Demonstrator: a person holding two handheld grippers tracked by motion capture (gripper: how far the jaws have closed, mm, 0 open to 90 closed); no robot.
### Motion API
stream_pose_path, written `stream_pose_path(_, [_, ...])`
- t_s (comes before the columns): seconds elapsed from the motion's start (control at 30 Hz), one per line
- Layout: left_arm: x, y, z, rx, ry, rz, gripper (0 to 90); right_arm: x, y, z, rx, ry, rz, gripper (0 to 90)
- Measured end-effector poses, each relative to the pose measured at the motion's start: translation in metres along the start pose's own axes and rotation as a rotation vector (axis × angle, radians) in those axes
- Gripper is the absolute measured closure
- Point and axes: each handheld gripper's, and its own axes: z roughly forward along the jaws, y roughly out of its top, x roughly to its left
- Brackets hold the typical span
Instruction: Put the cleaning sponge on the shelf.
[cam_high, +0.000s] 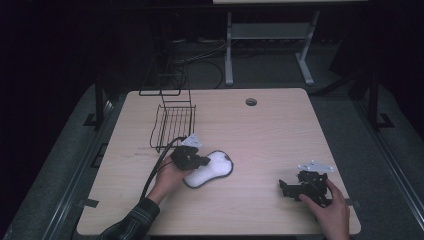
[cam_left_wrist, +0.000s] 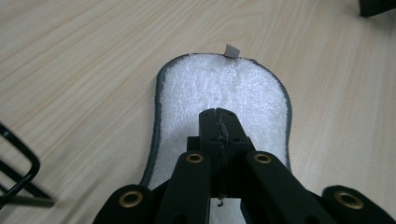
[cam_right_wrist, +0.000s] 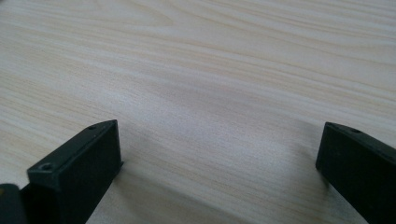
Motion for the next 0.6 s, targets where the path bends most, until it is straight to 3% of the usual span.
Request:
stream_pose_path(0.27, [-0.001, -0.002, 0.000, 0.007, 0.000, 0.005, 89.9, 0.000, 0.000, 0.000, 0.000, 0.000, -0.001, 0.0])
stream_pose_path(0.4, [-0.001, -0.007, -0.005, 0.016, 0.001, 0.012, 89.9, 0.000, 0.000, 0.000, 0.000, 0.000, -0.001, 0.0])
stream_pose_path(0.6, [-0.004, -0.021, -0.019, 0.020, -0.011, -0.010, 89.9, 0.000, 0.000, 0.000, 0.000, 0.000, -0.001, 0.0])
